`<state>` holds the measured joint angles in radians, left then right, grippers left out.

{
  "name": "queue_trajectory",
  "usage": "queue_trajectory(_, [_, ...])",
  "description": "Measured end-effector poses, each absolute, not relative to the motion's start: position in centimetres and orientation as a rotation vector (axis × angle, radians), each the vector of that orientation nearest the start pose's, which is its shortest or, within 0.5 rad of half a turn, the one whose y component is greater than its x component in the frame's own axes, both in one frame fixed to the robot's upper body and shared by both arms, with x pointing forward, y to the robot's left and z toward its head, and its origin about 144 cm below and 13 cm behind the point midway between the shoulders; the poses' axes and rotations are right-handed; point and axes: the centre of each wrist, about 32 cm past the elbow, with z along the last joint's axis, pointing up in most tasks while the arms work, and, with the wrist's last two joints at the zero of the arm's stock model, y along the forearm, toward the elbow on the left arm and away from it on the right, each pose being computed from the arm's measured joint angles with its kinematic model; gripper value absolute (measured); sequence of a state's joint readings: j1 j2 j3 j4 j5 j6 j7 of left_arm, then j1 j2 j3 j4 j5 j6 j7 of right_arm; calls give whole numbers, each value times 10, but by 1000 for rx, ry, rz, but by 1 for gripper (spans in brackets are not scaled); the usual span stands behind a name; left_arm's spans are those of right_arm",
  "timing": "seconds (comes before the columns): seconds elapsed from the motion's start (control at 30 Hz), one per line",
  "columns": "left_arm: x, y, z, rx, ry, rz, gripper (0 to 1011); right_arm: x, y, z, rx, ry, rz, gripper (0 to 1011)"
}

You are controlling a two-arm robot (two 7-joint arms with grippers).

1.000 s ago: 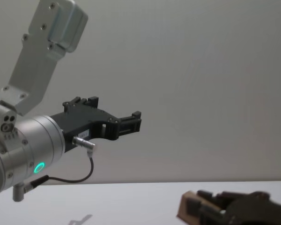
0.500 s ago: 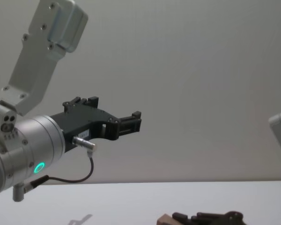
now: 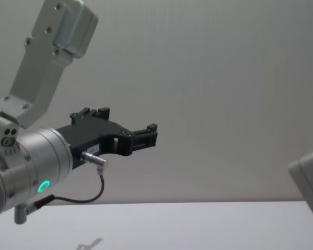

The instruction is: Use the one hand to pick up the stamp and affix it onto the A4 paper.

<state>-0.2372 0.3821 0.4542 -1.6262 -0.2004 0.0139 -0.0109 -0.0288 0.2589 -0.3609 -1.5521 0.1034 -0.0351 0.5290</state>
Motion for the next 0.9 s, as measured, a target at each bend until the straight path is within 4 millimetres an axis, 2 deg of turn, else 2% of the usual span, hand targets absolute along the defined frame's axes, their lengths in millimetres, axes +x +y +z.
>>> queue_trajectory(0.9, [492,198,1204,61,-268,1124,1001,429,-199,1095,-231,41,-733,219])
